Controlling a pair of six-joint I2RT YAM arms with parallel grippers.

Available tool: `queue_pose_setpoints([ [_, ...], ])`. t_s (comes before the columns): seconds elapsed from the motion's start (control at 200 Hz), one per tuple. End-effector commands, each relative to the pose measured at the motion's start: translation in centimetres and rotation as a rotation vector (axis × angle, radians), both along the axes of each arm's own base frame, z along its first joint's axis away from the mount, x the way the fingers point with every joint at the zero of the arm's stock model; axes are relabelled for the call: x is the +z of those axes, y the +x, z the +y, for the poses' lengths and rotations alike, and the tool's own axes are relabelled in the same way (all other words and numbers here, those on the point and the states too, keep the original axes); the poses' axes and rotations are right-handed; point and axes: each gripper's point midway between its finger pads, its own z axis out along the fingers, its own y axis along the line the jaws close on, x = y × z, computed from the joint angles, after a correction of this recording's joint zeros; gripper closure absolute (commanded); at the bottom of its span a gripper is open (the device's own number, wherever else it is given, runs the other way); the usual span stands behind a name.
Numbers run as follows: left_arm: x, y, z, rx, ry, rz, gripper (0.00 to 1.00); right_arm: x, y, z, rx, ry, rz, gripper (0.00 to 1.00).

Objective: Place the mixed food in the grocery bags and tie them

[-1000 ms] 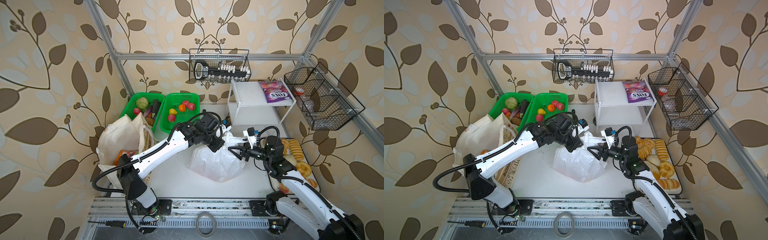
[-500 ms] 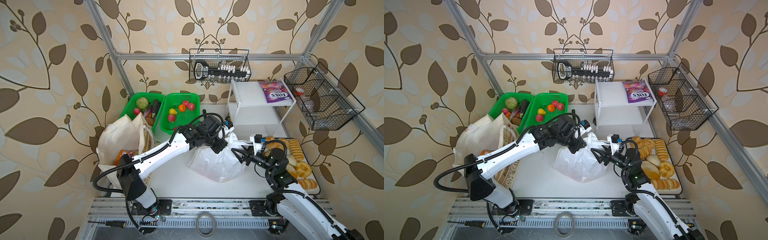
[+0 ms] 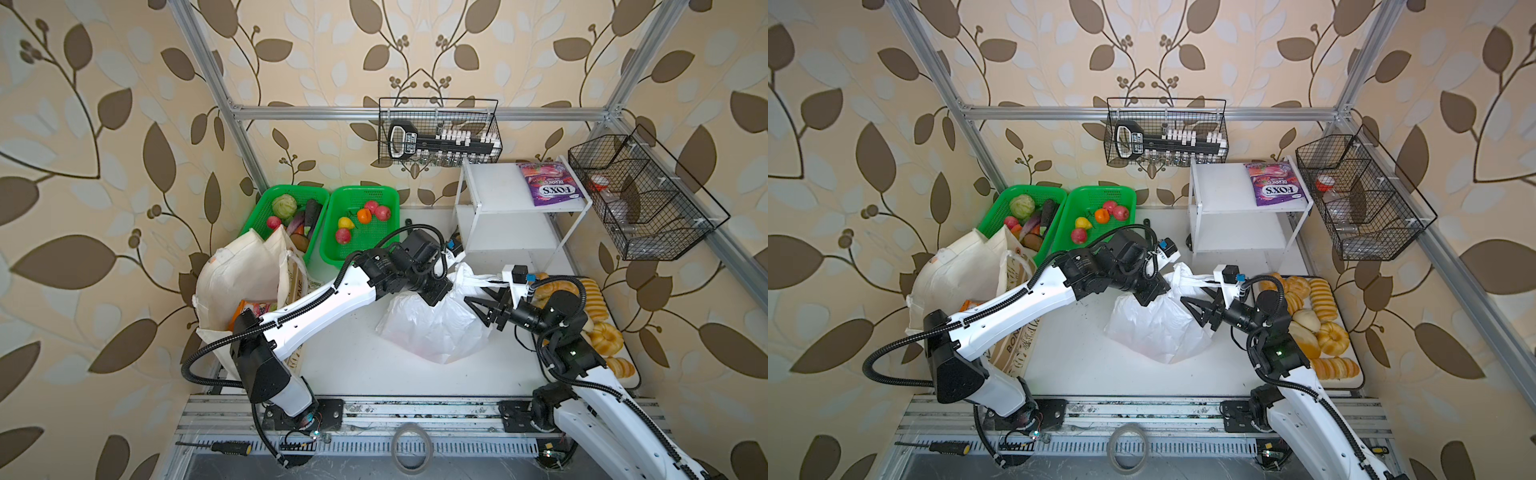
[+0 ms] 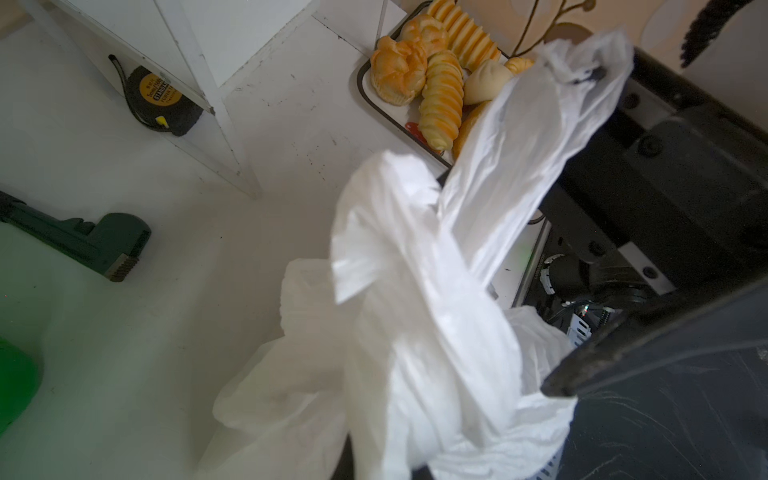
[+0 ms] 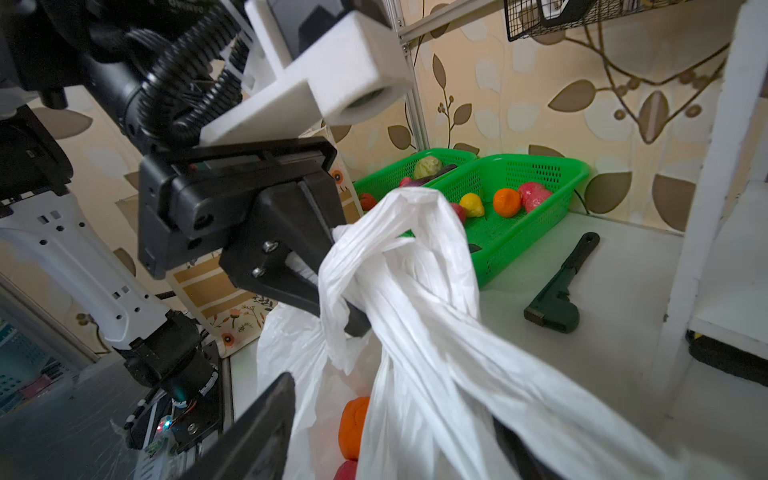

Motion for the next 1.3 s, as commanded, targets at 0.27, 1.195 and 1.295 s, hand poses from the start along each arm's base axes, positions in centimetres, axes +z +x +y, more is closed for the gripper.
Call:
queue_pose_setpoints([
  [0.27,2.2,-0.3,1.1,0.017,-0.083,-0.05,1.0,0.4,0.1,1.1,0.063,-0.052,0.114,0.17],
  [1.195,1.7,0.3,1.5,0.041,-0.05,-0.076,1.0,1.1,1.6,-1.4,-0.134,-0.233,-0.159,0.0],
  [1.295,1.7,0.1,1.5,0.033,-0.052,-0.077,1.0,0.7,2.3,-2.3,-0.191,-0.279,-0.193,0.0],
])
